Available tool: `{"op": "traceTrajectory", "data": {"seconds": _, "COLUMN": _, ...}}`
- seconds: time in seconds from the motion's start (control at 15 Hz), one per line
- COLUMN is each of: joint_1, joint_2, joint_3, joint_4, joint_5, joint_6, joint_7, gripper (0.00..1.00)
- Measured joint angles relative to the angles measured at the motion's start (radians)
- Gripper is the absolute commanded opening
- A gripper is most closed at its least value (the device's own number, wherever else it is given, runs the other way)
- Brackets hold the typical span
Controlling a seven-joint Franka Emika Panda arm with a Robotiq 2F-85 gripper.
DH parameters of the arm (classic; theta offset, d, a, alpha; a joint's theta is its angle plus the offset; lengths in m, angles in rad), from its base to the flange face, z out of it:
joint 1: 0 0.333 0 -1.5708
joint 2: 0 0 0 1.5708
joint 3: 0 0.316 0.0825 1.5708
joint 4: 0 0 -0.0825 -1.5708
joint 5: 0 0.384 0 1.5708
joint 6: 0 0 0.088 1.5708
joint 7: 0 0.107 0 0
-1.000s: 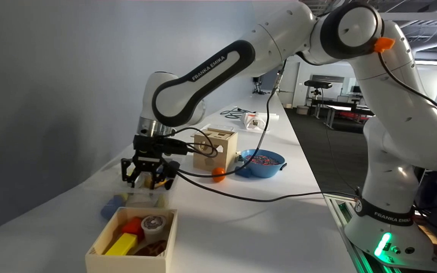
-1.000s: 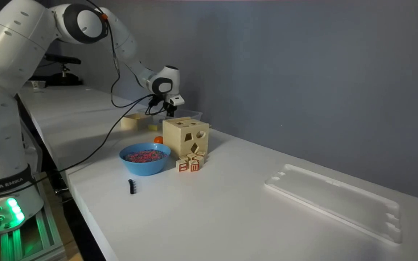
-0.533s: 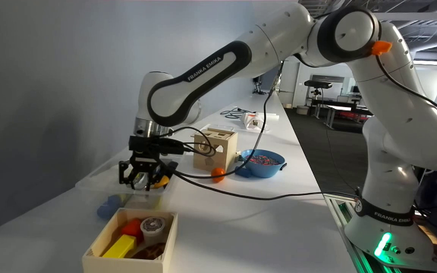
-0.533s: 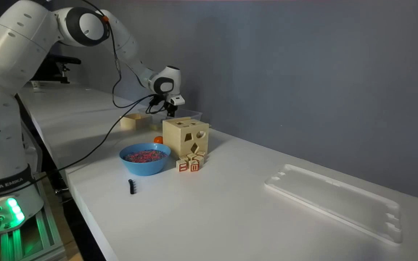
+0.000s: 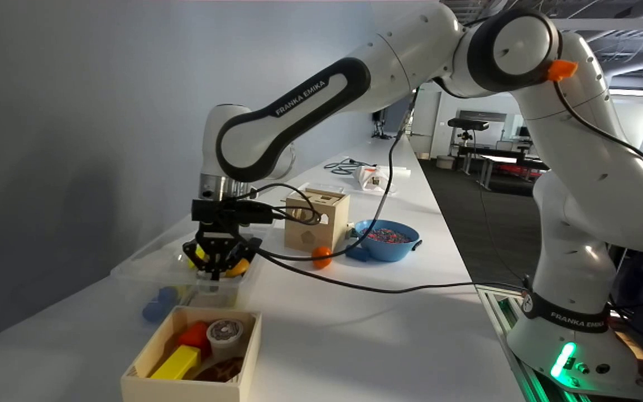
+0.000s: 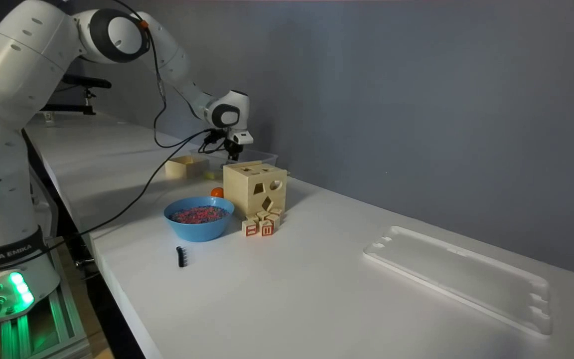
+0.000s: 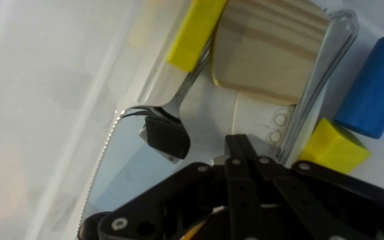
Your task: Pick up the spoon from the bucket and put it in the bowl
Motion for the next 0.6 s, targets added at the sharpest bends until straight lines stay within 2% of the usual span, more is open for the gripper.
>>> {"op": "traceTrajectory", "data": {"seconds": 0.33, "joint_1": 0.013, "joint_2": -0.048, "joint_3": 0.01, "joint_4": -0.017, "joint_5": 0.0, "joint_6": 0.04, "joint_7": -0.012, "gripper": 0.0}}
{"op": "traceTrajectory", "data": {"seconds": 0.4, "joint_1": 0.017, "joint_2": -0.059, "joint_3": 0.01, "joint_4": -0.019, "joint_5": -0.001, "joint_6": 0.042, "joint_7": -0.011, "gripper": 0.26}}
{"op": "traceTrajectory", "data": {"seconds": 0.47, "joint_1": 0.023, "joint_2": -0.069, "joint_3": 0.007, "joint_4": -0.023, "joint_5": -0.008, "joint_6": 0.045, "joint_7": -0.002, "gripper": 0.28}}
{"op": "traceTrajectory", "data": {"seconds": 0.6, "joint_1": 0.029, "joint_2": -0.082, "joint_3": -0.004, "joint_4": -0.037, "joint_5": -0.019, "joint_6": 0.061, "joint_7": 0.023, "gripper": 0.4}}
